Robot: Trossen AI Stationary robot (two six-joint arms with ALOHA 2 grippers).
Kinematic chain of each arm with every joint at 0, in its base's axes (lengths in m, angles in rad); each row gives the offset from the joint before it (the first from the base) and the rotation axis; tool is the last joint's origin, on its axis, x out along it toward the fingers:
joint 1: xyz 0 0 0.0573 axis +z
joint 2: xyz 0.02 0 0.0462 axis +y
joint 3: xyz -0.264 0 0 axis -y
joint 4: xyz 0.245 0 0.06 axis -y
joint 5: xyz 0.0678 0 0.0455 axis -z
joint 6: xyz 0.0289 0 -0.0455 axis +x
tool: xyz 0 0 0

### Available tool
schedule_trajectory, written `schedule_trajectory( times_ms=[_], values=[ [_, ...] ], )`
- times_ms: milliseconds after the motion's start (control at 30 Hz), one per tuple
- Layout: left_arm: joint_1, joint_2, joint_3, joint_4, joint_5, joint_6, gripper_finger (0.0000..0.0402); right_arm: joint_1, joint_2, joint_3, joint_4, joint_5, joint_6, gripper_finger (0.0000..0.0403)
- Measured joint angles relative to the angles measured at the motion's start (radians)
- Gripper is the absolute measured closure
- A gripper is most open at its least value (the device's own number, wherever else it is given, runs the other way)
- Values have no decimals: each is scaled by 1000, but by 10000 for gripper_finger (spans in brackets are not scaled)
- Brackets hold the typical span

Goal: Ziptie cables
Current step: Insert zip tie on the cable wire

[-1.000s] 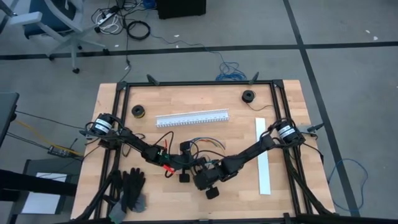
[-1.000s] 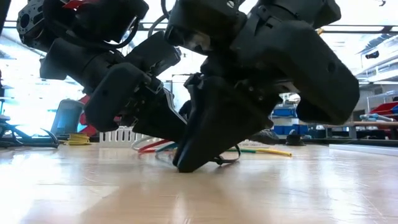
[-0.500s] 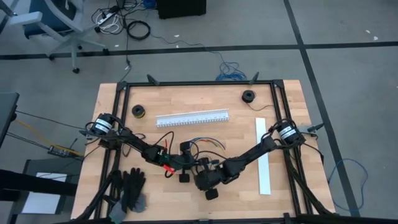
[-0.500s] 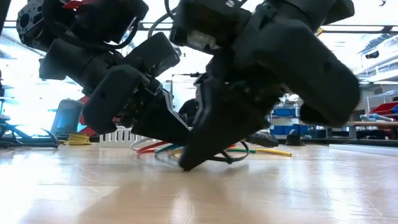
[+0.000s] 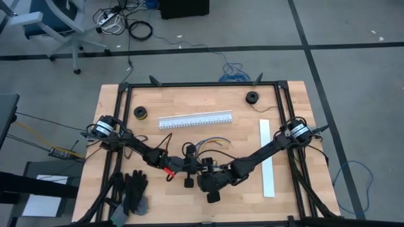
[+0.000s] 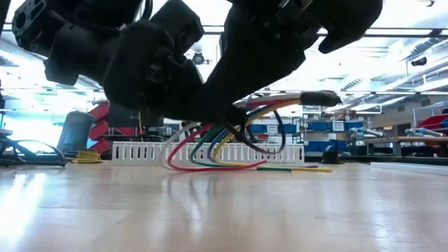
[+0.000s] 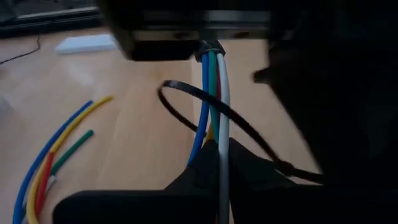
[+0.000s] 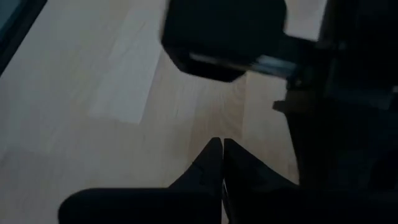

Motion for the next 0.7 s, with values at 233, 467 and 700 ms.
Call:
schedule_trajectory(
  times_ms=[233, 467, 700],
  values=[
    [-12, 0, 0, -113, 7, -27, 402, 21, -26, 1, -16, 32, 1, 402],
    [-12, 0, 0, -63, 93, -27, 402, 25, -51, 1, -14, 45, -2, 403],
    [-12, 0, 0, -59, 85, -31, 402, 33, -51, 2, 6, 60, -1, 403]
  ],
)
